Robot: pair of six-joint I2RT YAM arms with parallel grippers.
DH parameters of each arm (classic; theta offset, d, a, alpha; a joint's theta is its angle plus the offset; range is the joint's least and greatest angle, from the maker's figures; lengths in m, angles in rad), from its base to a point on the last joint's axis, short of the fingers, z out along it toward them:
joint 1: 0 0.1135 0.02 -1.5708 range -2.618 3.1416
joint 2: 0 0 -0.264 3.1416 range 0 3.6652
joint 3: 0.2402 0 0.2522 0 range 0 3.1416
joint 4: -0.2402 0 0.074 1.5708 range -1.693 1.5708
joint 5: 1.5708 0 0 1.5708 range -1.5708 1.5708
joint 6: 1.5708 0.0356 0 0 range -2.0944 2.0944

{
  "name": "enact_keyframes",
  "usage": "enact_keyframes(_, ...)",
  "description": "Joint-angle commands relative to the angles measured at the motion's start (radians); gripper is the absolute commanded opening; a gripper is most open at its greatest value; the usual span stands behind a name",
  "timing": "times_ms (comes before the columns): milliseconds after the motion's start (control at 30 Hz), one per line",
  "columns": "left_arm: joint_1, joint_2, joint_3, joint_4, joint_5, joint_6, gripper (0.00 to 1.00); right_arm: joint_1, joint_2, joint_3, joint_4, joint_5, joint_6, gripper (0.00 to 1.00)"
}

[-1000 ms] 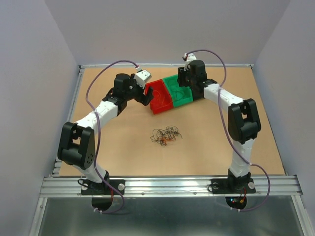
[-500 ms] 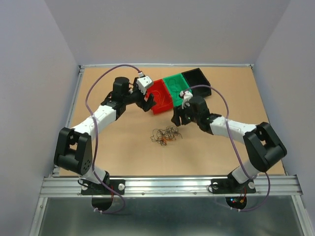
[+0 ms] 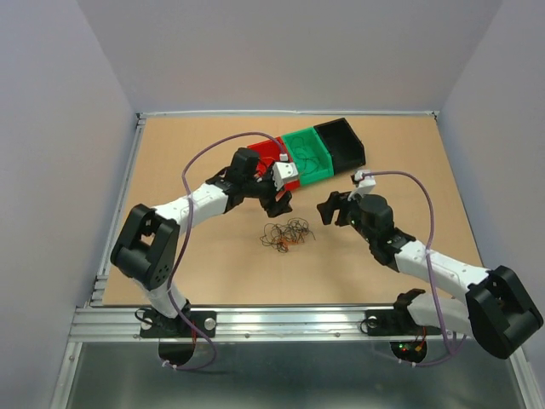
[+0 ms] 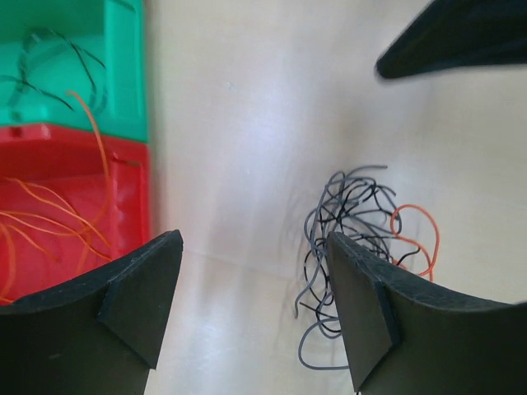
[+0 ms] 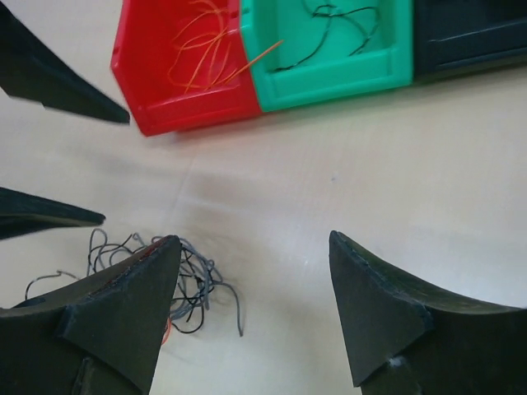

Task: Untangle the cables

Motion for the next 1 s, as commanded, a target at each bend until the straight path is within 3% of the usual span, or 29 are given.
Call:
enact_keyframes(0,-0.011,0.063,0.071,-0.076,0.044,0.047,0.81,-0.004,-0.076,-0.065,0.106,0.161,0.038,0.78)
enact_keyframes(733,-0.061,0.246,0.201,-0.24,0.08,0.081,0.66,-0.004,-0.092,-0.1,0.173,0.13,0.016,0.78)
enact_keyframes(867,-0.074,0.275,0.226,-0.28,0.077,0.098,0.52,-0.004,-0.165,-0.146,0.228,0.086,0.01,0.78)
enact_keyframes(900,-0.075,0.28,0.233,-0.292,0.077,0.108,0.4,-0.004,-0.197,-0.172,0.241,0.077,0.001,0.78)
enact_keyframes(967,-0.087,0.286,0.25,-0.323,0.082,0.117,0.29,-0.004,-0.231,-0.187,0.253,0.066,-0.003,0.78)
